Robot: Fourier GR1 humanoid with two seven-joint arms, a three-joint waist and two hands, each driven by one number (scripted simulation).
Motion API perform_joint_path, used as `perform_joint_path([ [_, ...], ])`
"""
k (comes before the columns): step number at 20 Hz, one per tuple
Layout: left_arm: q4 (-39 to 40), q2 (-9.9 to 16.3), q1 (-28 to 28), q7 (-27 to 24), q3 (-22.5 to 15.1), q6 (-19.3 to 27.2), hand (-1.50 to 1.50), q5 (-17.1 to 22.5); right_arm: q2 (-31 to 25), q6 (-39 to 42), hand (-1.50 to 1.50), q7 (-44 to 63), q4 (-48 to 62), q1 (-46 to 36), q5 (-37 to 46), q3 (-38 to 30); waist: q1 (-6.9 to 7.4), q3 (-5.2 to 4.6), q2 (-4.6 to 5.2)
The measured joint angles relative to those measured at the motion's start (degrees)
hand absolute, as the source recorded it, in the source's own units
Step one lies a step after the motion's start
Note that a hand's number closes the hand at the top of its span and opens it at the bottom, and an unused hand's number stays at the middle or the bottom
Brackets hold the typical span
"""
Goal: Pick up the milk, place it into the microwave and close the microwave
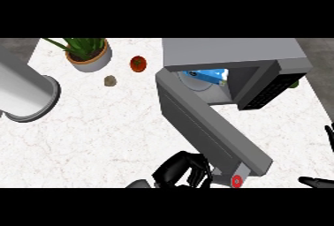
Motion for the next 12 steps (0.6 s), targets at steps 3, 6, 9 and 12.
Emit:
perform_joint_path([
  [3, 0.24, -0.11, -2.83, 0.32, -3.04, 4.22, -1.5, 4.15, 0.16, 0.18, -1.5, 0.94, -2.49, -0.08, -0.56, 0.97, -1.16, -0.04, 0.13],
  [6, 0.58, -0.52, -5.82, 0.34, -5.06, 7.35, 1.5, 7.98, 0.01, 0.53, -1.5, 2.25, -4.48, -1.03, -1.45, 1.6, -2.29, -0.08, 0.34],
  [9, 1.07, -0.45, -9.04, 0.72, -5.99, 10.24, 1.5, 11.06, 0.04, 1.06, -1.5, 3.18, -6.18, -1.19, -2.04, 2.51, -3.84, -0.09, 0.56],
  [12, 2.57, -0.13, -12.37, 1.79, -6.2, 12.3, 1.5, 13.88, -0.43, 1.62, -1.5, 4.47, -7.98, -1.92, -2.56, 3.35, -5.21, -0.08, 0.88],
])
